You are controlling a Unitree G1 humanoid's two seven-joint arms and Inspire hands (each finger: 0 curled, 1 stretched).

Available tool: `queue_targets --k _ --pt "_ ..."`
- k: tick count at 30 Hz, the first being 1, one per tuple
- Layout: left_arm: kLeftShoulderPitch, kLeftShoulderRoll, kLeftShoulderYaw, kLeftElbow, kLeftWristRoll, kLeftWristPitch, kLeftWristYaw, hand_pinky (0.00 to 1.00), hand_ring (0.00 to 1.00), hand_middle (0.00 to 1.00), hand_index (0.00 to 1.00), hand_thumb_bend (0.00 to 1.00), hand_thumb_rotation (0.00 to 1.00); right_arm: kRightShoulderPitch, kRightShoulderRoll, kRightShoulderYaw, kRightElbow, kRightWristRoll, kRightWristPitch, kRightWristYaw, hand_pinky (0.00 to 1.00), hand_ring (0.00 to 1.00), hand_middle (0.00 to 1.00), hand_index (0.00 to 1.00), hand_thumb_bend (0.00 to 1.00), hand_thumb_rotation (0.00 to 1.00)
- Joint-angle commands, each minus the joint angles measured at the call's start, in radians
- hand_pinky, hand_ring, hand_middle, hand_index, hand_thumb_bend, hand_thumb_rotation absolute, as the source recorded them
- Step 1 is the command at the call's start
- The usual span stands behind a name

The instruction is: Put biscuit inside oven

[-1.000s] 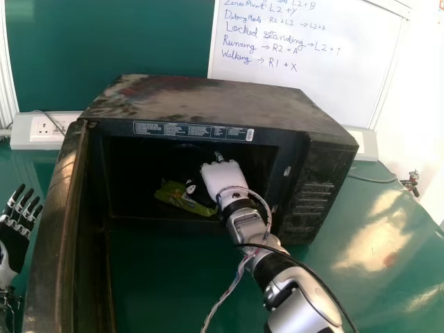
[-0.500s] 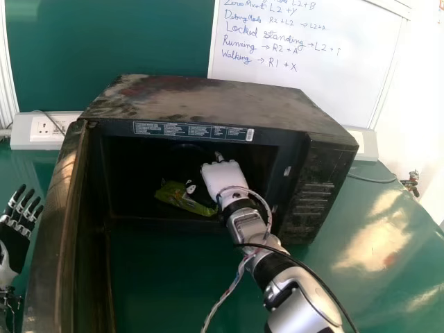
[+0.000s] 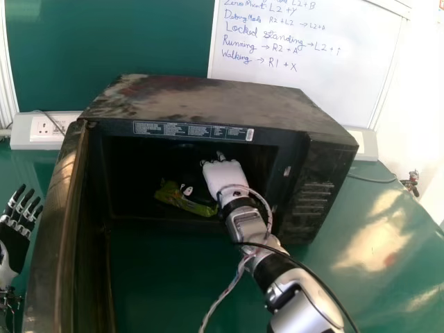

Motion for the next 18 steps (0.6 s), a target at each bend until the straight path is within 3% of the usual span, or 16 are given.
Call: queue_targets --k 1,6,13,18 --pt "0.042 -0.053 -0.006 0.034 -0.014 0.013 0.0 0.0 0.67 0.75 0.93 0.03 0.0 0.037 -0.029 -0.016 -0.055 0.013 -0.005 0.015 0.52 0.6 0.68 0.78 0.82 0.39" --pt "0.043 -0.055 -0.009 0.032 -0.002 0.0 0.008 0.0 0.67 0.75 0.93 0.03 0.0 0.11 -0.083 -0.039 -0.209 0.023 -0.016 0.06 0.54 0.61 0.7 0.78 0.79 0.37" --pt "0.044 -0.063 -0.011 0.025 -0.006 0.002 0.008 0.0 0.66 0.74 0.93 0.02 0.0 0.233 -0.17 -0.085 -0.462 0.012 -0.008 0.088 0.47 0.54 0.63 0.73 0.83 0.37" --pt "0.051 -0.071 -0.015 0.001 -0.007 0.019 0.027 0.0 0.67 0.76 0.94 0.02 0.0 0.339 -0.245 -0.144 -0.66 0.034 -0.038 0.155 0.61 0.69 0.71 0.75 0.81 0.3"
